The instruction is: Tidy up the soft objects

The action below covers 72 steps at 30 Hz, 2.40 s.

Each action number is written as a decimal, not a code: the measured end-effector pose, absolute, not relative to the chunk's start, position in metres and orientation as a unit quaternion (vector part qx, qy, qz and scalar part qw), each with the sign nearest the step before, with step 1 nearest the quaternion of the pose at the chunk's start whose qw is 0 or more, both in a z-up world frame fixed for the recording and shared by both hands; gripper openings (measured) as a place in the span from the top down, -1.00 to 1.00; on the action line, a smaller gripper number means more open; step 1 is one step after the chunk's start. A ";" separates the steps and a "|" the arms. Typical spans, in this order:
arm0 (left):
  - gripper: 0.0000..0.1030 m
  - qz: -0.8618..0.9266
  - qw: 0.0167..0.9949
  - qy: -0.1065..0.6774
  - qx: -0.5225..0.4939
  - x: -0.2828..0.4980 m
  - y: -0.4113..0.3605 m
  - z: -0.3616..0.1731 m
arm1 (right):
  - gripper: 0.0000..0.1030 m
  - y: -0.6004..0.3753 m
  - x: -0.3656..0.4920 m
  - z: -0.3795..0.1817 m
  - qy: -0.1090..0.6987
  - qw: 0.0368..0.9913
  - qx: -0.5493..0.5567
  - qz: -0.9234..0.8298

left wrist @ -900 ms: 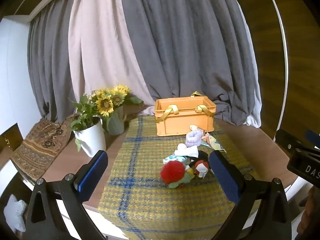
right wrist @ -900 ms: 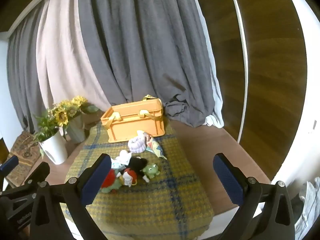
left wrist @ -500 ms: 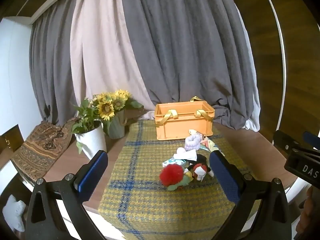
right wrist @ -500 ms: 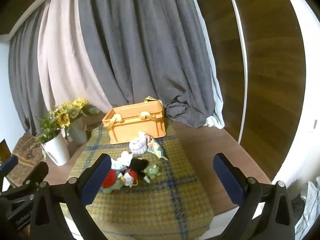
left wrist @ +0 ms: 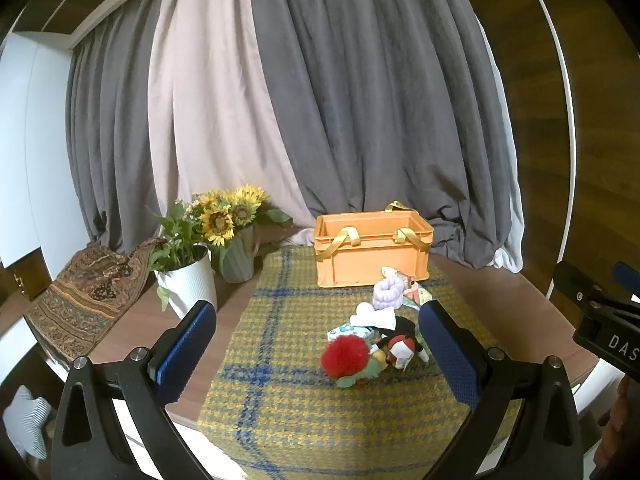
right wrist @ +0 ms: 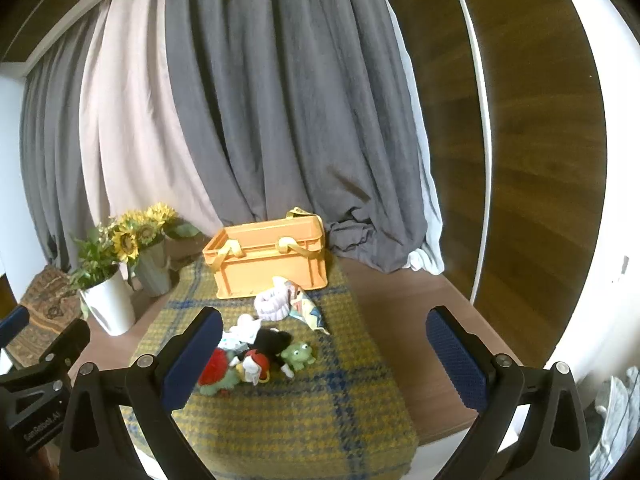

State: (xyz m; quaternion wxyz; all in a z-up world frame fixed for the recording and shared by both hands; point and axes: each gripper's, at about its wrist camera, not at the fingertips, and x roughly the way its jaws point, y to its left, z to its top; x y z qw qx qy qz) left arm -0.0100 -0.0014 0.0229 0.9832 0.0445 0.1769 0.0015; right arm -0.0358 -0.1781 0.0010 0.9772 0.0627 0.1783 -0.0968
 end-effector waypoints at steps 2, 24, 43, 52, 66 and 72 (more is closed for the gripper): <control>-1.00 0.002 0.983 0.176 0.045 -0.011 -0.002 0.021 | -1.00 -0.179 -0.037 0.001 0.175 0.978 0.063 -0.097; -1.00 0.007 0.988 0.153 0.034 -0.016 0.002 0.019 | -1.00 -0.174 -0.040 0.005 0.162 0.981 0.058 -0.095; -1.00 0.007 0.988 0.153 0.035 -0.016 0.001 0.018 | -1.00 -0.169 -0.043 0.006 0.158 0.981 0.056 -0.092; -1.00 0.006 0.988 0.152 0.035 -0.017 0.001 0.017 | -1.00 -0.168 -0.043 0.007 0.159 0.981 0.056 -0.091; -1.00 -0.003 0.986 0.163 0.033 -0.013 0.004 0.015 | -1.00 -0.169 -0.037 0.004 0.169 0.979 0.060 -0.094; -1.00 -0.025 0.978 0.205 0.034 0.011 0.005 -0.001 | -1.00 -0.174 -0.019 -0.009 0.191 0.975 0.067 -0.091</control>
